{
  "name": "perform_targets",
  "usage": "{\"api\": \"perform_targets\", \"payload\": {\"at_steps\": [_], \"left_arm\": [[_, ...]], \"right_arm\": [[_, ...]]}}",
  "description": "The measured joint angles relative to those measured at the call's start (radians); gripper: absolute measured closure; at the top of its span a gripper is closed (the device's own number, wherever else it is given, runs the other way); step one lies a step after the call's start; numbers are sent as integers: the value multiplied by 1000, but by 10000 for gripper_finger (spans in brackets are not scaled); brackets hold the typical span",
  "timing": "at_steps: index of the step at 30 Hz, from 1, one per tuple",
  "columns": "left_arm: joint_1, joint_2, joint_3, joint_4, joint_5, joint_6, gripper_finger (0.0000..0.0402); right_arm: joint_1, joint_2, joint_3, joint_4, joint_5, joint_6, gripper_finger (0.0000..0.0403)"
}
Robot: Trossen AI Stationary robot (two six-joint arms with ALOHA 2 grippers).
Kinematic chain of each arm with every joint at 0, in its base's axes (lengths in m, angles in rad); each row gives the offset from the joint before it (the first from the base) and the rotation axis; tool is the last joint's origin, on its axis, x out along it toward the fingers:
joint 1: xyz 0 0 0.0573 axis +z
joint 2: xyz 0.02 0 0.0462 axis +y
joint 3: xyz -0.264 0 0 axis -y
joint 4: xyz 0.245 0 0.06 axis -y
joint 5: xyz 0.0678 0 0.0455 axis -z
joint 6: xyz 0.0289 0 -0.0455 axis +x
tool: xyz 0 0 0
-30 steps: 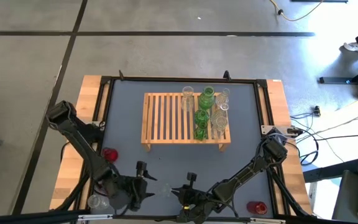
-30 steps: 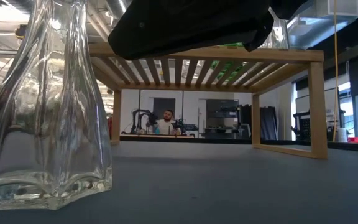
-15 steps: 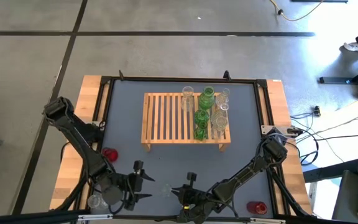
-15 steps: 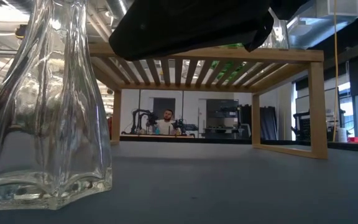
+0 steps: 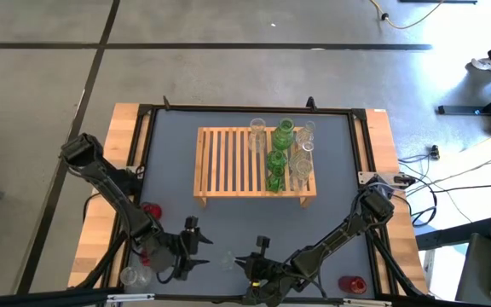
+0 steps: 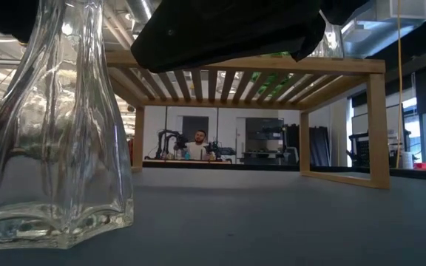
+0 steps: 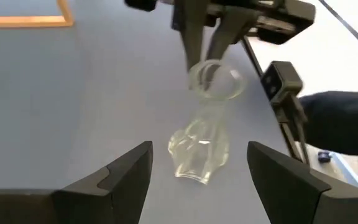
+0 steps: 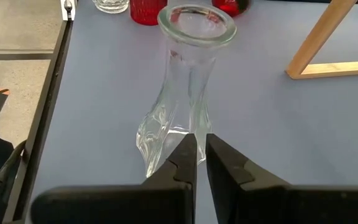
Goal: Sort vases onto shelf
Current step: Put the transparent bottle on the shelf
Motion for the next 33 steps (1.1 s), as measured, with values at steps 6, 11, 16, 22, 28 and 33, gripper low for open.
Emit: {"api": "perform_targets", "payload": {"at_steps": [6,11,16,22,28,33], "left_arm": [[21,0,-93,178,-4,2,146],[46,1,-160,303,14,9,146],[48,61,-177,419,23,43,146],[47,139,-177,537,23,82,146],[49,162,-165,582,16,116,146],[48,192,-129,618,17,161,146]], "right_arm": [[0,0,0,0,0,0,377],[0,0,0,0,0,0,377],[0,0,0,0,0,0,377],[0,0,0,0,0,0,377],[1,0,0,0,0,0,377],[1,0,-1,0,0,0,377]]}}
